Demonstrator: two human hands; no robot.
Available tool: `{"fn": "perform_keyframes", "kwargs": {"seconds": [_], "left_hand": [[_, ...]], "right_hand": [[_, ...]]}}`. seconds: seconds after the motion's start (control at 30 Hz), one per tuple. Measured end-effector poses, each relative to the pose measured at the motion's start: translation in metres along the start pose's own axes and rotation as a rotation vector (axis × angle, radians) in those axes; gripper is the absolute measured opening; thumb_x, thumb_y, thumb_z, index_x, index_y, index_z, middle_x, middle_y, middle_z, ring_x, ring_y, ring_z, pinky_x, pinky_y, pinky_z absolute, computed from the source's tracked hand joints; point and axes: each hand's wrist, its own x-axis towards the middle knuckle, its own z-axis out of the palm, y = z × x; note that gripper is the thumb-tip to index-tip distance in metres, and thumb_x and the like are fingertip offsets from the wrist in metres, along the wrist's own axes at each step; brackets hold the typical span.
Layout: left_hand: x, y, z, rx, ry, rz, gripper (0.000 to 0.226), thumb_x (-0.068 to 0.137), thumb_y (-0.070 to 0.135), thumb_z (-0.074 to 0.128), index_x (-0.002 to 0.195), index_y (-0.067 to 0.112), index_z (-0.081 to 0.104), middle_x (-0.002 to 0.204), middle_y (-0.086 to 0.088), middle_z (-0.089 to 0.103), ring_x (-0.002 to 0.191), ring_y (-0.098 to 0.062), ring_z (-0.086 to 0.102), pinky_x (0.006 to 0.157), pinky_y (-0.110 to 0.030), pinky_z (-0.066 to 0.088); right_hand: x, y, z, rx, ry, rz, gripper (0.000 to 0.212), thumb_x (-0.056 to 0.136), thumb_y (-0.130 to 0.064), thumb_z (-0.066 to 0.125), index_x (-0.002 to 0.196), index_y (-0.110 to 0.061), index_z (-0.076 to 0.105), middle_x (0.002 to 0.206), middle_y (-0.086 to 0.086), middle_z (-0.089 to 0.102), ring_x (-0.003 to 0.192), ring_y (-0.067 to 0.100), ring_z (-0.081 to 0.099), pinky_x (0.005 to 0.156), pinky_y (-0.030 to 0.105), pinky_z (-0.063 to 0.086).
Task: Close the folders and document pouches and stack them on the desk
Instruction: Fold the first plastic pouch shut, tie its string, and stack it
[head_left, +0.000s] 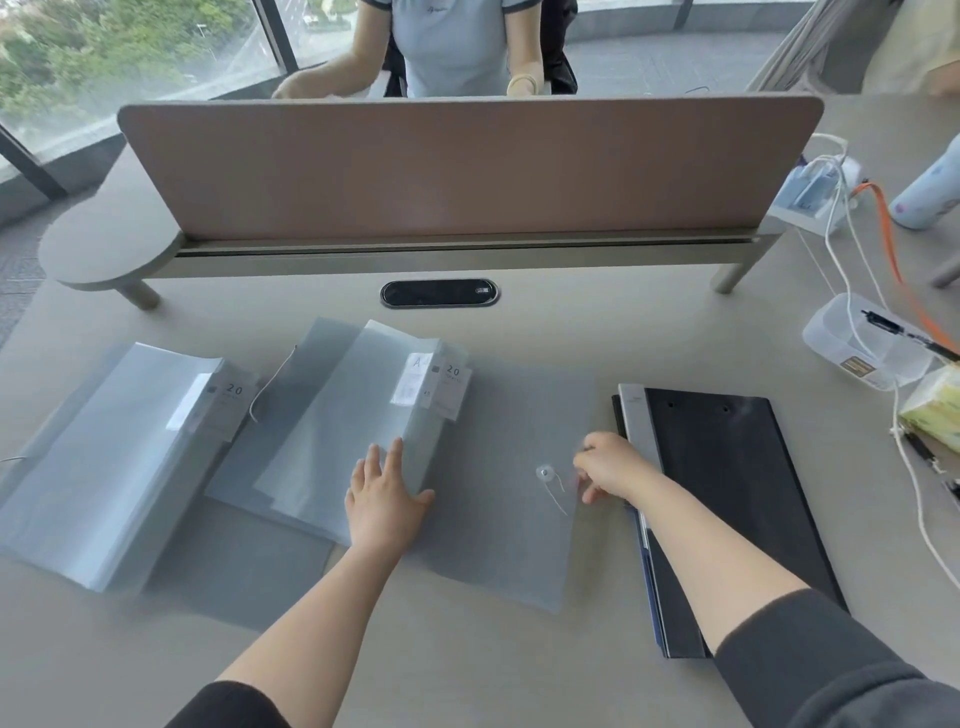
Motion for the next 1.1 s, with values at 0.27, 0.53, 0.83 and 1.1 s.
{"fn": "perform_keyframes", "kwargs": {"seconds": [0.27, 0.53, 0.83, 1.1], "left_hand": [[0.0, -0.002, 0.002, 0.014, 0.004, 0.001, 0.085, 0.086, 0.041, 0.064, 0.155, 0.031, 0.016, 0.164, -0.003, 0.013, 0.15, -0.027, 0.011, 0.117, -0.043, 0.023], [-0.001, -0.002, 0.004, -0.005, 0.006, -0.002, 0.084, 0.085, 0.041, 0.064, 0.154, 0.032, 0.018, 0.163, -0.002, 0.014, 0.15, -0.027, 0.012, 0.117, -0.044, 0.023], [0.001, -0.006, 0.009, 0.034, -0.003, 0.01, 0.089, 0.082, 0.033, 0.07, 0.154, 0.032, 0.018, 0.161, 0.0, 0.016, 0.149, -0.027, 0.014, 0.115, -0.043, 0.027], [0.003, -0.007, 0.012, 0.045, -0.011, 0.005, 0.09, 0.081, 0.033, 0.072, 0.153, 0.034, 0.018, 0.16, 0.001, 0.016, 0.149, -0.027, 0.013, 0.115, -0.043, 0.028]], "right_hand": [[-0.007, 0.009, 0.01, -0.35, -0.088, 0.07, 0.02, 0.075, -0.016, 0.049, 0.062, -0.013, 0.064, 0.07, 0.006, 0.075, 0.052, 0.021, 0.056, 0.054, 0.022, 0.041], [0.0, 0.014, 0.032, -0.537, 0.059, 0.029, 0.018, 0.075, -0.033, 0.059, 0.085, -0.018, 0.066, 0.085, -0.002, 0.07, 0.084, 0.021, 0.066, 0.061, 0.026, 0.041], [0.009, 0.01, 0.031, -0.252, 0.207, -0.009, 0.008, 0.08, -0.017, 0.05, 0.078, -0.019, 0.057, 0.083, -0.001, 0.065, 0.08, 0.024, 0.06, 0.06, 0.028, 0.04], [0.007, -0.008, 0.022, 0.171, 0.086, -0.165, 0.012, 0.084, -0.014, 0.057, 0.076, -0.013, 0.065, 0.066, -0.004, 0.069, 0.056, 0.007, 0.05, 0.057, 0.025, 0.036]]}}
